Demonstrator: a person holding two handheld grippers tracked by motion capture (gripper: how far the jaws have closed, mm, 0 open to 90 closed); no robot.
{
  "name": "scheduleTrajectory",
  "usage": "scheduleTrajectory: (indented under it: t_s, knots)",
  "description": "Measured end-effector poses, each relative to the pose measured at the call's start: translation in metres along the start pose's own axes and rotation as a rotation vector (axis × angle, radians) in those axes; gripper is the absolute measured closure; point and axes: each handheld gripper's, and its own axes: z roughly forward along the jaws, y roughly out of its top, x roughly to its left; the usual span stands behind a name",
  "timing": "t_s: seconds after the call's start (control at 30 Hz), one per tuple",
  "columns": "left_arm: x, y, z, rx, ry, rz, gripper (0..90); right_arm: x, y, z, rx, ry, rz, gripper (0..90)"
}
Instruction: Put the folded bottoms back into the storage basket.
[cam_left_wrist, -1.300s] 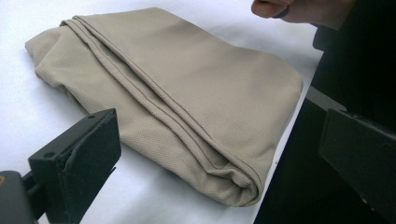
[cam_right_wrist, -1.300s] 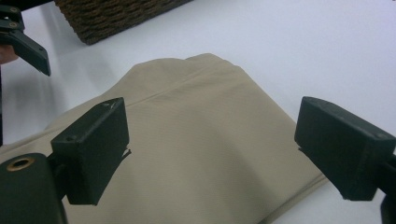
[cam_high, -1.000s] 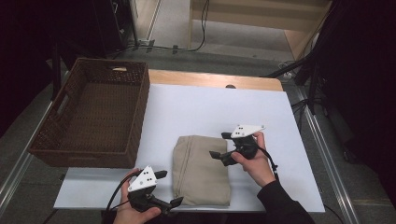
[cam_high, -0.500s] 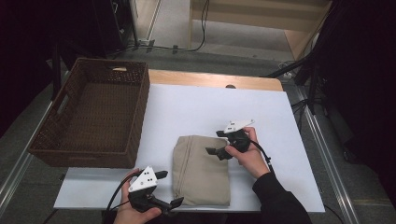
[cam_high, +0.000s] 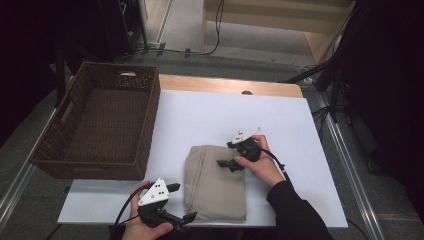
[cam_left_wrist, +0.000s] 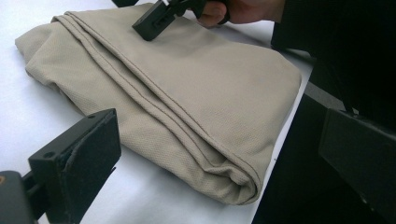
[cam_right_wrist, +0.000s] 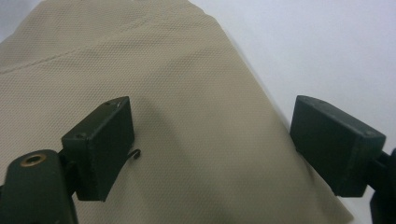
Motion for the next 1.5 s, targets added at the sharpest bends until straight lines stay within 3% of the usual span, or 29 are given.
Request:
scheduleTrajectory:
  t_s: [0.27, 0.43, 0.83, 1.07, 1.2, 1.3, 1.5]
  knots:
    - [-0.001, 0.000, 0.000, -0.003, 0.000, 0.004, 0.0, -0.002, 0.000, 0.003, -0.001, 0.010, 0.007, 15.0]
    - [-0.001, 0.000, 0.001, 0.000, -0.001, 0.001, 0.0, -0.001, -0.004, 0.000, -0.016, 0.028, -0.003, 34.2]
    - [-0.002, 0.000, 0.002, 0.001, -0.001, -0.002, 0.0, 0.003, -0.008, -0.004, -0.011, 0.085, -0.007, 49.5]
    - [-0.001, -0.001, 0.003, 0.009, 0.005, -0.010, 0.0, 0.003, -0.008, -0.005, -0.002, 0.112, 0.005, 68.7]
    - [0.001, -0.001, 0.006, 0.025, 0.035, -0.042, 0.0, 0.009, -0.005, -0.008, 0.008, 0.066, -0.006, 73.5]
    - [0.001, -0.001, 0.010, 0.035, 0.050, -0.056, 0.0, 0.009, -0.006, -0.009, 0.002, 0.058, -0.006, 74.2]
    - [0.003, 0.003, 0.021, 0.056, 0.071, -0.085, 0.0, 0.004, -0.013, -0.018, -0.029, 0.031, 0.039, 75.0]
